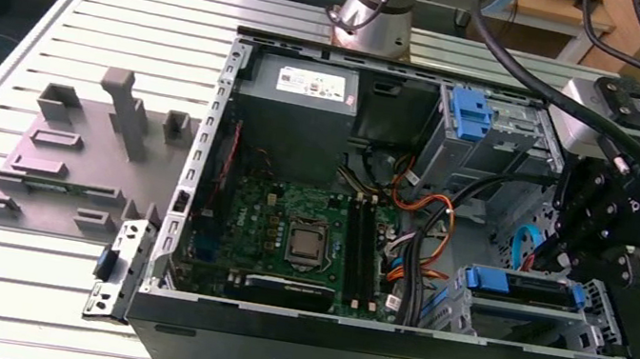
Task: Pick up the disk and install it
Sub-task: 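Insert the first disk wire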
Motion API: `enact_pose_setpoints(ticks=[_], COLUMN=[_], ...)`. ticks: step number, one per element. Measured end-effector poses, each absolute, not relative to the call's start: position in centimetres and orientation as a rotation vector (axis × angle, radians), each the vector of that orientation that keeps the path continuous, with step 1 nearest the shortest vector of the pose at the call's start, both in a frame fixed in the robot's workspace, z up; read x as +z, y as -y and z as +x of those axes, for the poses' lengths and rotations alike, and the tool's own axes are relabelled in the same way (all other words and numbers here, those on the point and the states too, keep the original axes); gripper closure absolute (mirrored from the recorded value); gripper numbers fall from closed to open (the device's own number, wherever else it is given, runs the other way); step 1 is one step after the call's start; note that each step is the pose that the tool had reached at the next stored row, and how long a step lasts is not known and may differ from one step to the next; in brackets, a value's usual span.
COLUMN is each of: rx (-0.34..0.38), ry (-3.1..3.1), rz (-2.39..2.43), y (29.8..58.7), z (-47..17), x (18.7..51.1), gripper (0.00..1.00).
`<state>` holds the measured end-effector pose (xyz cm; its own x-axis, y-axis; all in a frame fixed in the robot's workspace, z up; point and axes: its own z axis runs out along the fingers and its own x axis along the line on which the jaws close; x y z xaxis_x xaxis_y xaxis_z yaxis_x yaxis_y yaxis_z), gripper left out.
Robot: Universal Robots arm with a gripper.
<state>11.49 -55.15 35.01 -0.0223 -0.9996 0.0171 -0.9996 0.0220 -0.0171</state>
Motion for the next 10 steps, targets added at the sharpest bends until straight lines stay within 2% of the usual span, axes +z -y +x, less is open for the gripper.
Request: enact_pose_setpoints(ticks=[10], rx=[0.036], ry=[2.247], rz=[2.198], y=[55.23], z=[11.41], x=[34.81], gripper=[0.84])
